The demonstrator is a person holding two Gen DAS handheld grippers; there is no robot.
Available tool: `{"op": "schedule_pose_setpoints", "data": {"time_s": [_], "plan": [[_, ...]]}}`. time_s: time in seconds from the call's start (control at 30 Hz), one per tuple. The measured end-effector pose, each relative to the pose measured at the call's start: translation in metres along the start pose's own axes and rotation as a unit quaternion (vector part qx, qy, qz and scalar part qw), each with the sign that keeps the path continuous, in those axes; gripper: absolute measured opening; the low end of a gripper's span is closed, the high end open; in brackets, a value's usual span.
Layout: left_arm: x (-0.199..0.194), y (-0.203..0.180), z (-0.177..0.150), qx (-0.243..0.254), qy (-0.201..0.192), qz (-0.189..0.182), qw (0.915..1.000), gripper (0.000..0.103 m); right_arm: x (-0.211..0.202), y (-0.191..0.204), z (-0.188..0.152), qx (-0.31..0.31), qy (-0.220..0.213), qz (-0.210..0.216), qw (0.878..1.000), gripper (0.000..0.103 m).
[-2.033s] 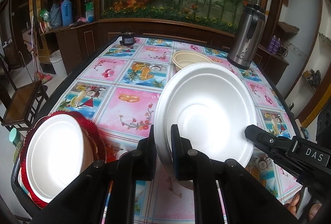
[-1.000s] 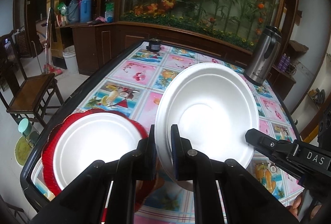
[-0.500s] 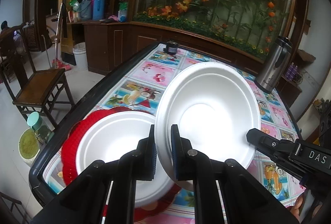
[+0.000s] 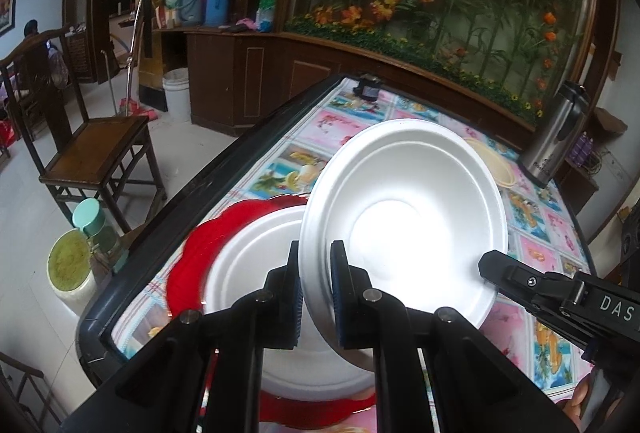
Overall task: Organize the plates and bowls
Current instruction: 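Lower the small white plate onto the stack with both grippers, then open both grippers and release the small white plate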
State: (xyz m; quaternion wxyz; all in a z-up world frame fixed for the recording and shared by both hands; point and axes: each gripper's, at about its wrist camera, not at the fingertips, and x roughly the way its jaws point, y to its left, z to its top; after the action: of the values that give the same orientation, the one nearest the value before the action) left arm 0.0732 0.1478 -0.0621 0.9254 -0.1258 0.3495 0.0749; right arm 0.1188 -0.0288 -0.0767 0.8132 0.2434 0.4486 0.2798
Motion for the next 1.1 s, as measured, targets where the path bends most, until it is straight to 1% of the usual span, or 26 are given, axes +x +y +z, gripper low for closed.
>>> {"op": "schedule_pose_setpoints", "data": {"time_s": [0.13, 0.2, 0.3, 0.5, 0.57, 0.6, 0.63, 0.67, 0.7, 0.73, 0.83, 1.0, 1.03, 1.1], "plan": [[0.008, 0.013, 0.003, 0.008, 0.024, 0.018, 0.9995, 0.013, 0.015, 0.009, -0.005, -0.007, 0.012, 0.001, 1.0, 0.011], [0.01, 0.02, 0.002, 0.003, 0.031, 0.025, 0.9992, 0.013, 0.022, 0.013, -0.006, -0.013, 0.019, 0.0, 1.0, 0.011], [0.016, 0.025, -0.001, 0.001, 0.043, 0.038, 0.9984, 0.013, 0.034, 0.019, -0.013, -0.024, 0.029, -0.008, 0.999, 0.011], [0.02, 0.033, -0.007, 0.004, 0.063, 0.054, 0.9965, 0.016, 0.048, 0.018, -0.02, -0.031, 0.043, -0.015, 0.998, 0.011], [0.019, 0.035, -0.007, 0.006, 0.064, 0.063, 0.9959, 0.023, 0.049, 0.018, -0.021, -0.036, 0.043, -0.021, 0.998, 0.011], [0.017, 0.036, -0.008, 0.008, 0.062, 0.069, 0.9956, 0.035, 0.05, 0.018, -0.021, -0.04, 0.042, -0.024, 0.998, 0.012], [0.016, 0.037, -0.008, 0.009, 0.059, 0.074, 0.9955, 0.049, 0.05, 0.018, -0.021, -0.042, 0.042, -0.025, 0.998, 0.012], [0.014, 0.037, -0.008, 0.01, 0.054, 0.081, 0.9952, 0.056, 0.051, 0.019, -0.021, -0.047, 0.043, -0.029, 0.998, 0.012], [0.012, 0.037, -0.008, 0.013, 0.048, 0.089, 0.9948, 0.066, 0.051, 0.019, -0.022, -0.051, 0.041, -0.033, 0.997, 0.012], [0.012, 0.037, -0.008, 0.019, 0.046, 0.095, 0.9943, 0.068, 0.051, 0.019, -0.023, -0.053, 0.04, -0.034, 0.997, 0.012], [0.012, 0.041, -0.007, 0.024, 0.046, 0.104, 0.9932, 0.068, 0.048, 0.018, -0.023, -0.05, 0.036, -0.028, 0.998, 0.012], [0.006, 0.044, -0.004, 0.019, 0.027, 0.116, 0.9927, 0.068, 0.034, 0.006, -0.015, -0.032, 0.008, -0.018, 0.999, 0.012], [0.008, 0.041, -0.005, 0.028, 0.023, 0.122, 0.9918, 0.068, 0.03, 0.001, -0.013, -0.024, 0.003, -0.017, 1.0, 0.012], [0.021, 0.032, -0.007, 0.054, 0.036, 0.134, 0.9888, 0.068, 0.027, -0.008, -0.01, -0.009, -0.001, -0.015, 1.0, 0.012]]}}
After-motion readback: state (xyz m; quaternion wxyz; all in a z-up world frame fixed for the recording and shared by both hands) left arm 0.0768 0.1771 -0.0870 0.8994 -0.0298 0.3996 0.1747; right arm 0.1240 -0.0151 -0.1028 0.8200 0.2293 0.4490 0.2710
